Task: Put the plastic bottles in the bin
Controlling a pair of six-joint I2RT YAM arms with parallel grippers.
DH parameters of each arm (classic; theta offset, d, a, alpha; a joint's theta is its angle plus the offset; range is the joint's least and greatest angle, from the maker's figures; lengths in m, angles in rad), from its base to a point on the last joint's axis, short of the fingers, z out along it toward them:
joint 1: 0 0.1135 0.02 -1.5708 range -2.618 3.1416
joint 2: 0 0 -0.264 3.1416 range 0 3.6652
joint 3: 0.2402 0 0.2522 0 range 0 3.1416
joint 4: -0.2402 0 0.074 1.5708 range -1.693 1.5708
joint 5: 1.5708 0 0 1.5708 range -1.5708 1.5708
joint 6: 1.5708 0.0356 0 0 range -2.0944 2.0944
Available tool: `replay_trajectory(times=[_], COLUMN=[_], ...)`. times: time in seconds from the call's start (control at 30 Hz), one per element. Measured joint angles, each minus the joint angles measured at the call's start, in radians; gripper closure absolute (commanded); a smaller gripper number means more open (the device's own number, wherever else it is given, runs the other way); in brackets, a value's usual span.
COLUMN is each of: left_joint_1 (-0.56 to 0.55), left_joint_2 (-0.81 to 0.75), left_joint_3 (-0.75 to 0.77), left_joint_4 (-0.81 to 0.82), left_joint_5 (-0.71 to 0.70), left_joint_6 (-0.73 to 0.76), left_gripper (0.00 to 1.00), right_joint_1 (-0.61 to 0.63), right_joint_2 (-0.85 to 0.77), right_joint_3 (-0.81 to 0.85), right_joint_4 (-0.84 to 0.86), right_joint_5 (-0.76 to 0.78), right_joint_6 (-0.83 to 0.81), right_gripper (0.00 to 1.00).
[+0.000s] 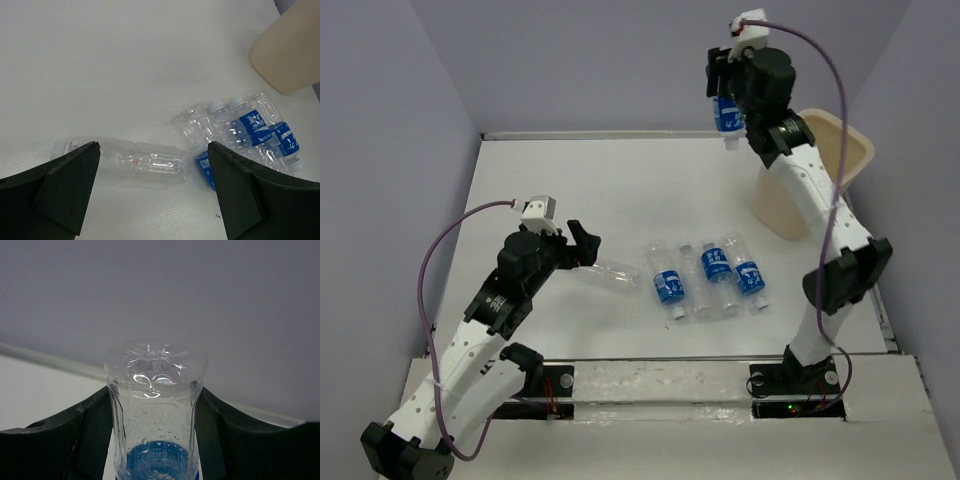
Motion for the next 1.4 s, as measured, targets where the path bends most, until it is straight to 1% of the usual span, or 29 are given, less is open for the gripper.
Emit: replay_trajectory(times=[0.07, 0.1, 0.13, 0.17, 0.23, 0.27, 0.33, 0.37, 0.4, 0.5, 0.6, 0.63, 0.67, 0.7, 0.8, 0.83, 0.97, 1.13, 1.23, 1.33, 1.4], left_joint_1=[0.001, 0.001, 0.001, 0.001, 0.001, 0.001, 0.001, 0.001, 0.002, 0.002, 0.002, 0.002, 0.002, 0.002, 0.002, 0.002, 0.002, 0.002, 0.002, 0.002, 0.002], left_joint_2=[-0.005, -0.01, -0.015, -0.018, -0.024, -0.026, -0.029, -0.029, -0.029, -0.028, -0.027, -0.027, -0.027, -0.026, 0.001, 0.019, 0.14, 0.266, 0.327, 0.379, 0.405], left_joint_3=[0.0, 0.0, 0.0, 0.0, 0.0, -0.002, -0.014, -0.023, -0.034, -0.085, -0.128, -0.14, -0.151, -0.162, -0.2, -0.212, -0.232, -0.243, -0.243, -0.241, -0.241], left_joint_4=[-0.001, -0.003, -0.009, -0.014, -0.033, -0.042, -0.062, -0.077, -0.085, -0.116, -0.135, -0.136, -0.136, -0.132, -0.11, -0.102, -0.048, 0.034, 0.094, 0.144, 0.18], left_joint_5=[0.001, 0.001, -0.003, -0.008, -0.025, -0.032, -0.05, -0.057, -0.065, -0.094, -0.12, -0.129, -0.137, -0.148, -0.174, -0.183, -0.233, -0.273, -0.289, -0.301, -0.311], left_joint_6=[-0.031, -0.049, -0.077, -0.094, -0.148, -0.175, -0.23, -0.25, -0.274, -0.363, -0.42, -0.437, -0.452, -0.468, -0.505, -0.516, -0.543, -0.569, -0.578, -0.583, -0.586], left_gripper=[0.01, 0.01, 0.01, 0.01, 0.01, 0.01, 0.01, 0.01, 0.01, 0.01, 0.01, 0.01, 0.01, 0.01, 0.01, 0.01, 0.01, 0.01, 0.01, 0.01, 0.01], right_joint_1=[-0.009, -0.016, -0.044, -0.069, -0.157, -0.18, -0.278, -0.29, -0.33, -0.394, -0.433, -0.444, -0.452, -0.459, -0.467, -0.469, -0.471, -0.471, -0.471, -0.452, -0.403], right_joint_2=[-0.172, -0.224, -0.328, -0.376, -0.455, -0.47, -0.488, -0.488, -0.48, -0.423, -0.364, -0.354, -0.348, -0.345, -0.353, -0.362, -0.39, -0.443, -0.49, -0.538, -0.565], right_joint_3=[-0.099, -0.132, -0.206, -0.241, -0.314, -0.332, -0.402, -0.412, -0.447, -0.535, -0.639, -0.676, -0.708, -0.744, -0.816, -0.84, -0.85, -0.848, -0.848, -0.848, -0.848], right_joint_4=[0.154, 0.193, 0.275, 0.317, 0.422, 0.445, 0.527, 0.536, 0.557, 0.59, 0.6, 0.603, 0.604, 0.62, 0.685, 0.708, 0.745, 0.735, 0.705, 0.673, 0.659], right_joint_5=[0.034, 0.043, 0.058, 0.069, 0.104, 0.119, 0.15, 0.152, 0.157, 0.144, 0.129, 0.124, 0.119, 0.113, 0.098, 0.087, 0.038, -0.019, -0.111, -0.203, -0.259], right_joint_6=[-0.001, -0.001, 0.003, 0.007, 0.017, 0.023, 0.042, 0.051, 0.064, 0.094, 0.109, 0.113, 0.115, 0.118, 0.122, 0.128, 0.134, 0.173, 0.23, 0.285, 0.307], right_gripper=[0.61, 0.61, 0.61, 0.61, 0.61, 0.61, 0.61, 0.61, 0.61, 0.61, 0.61, 0.59, 0.57, 0.42, 0.13, 0.01, 0.0, 0.02, 0.04, 0.04, 0.04])
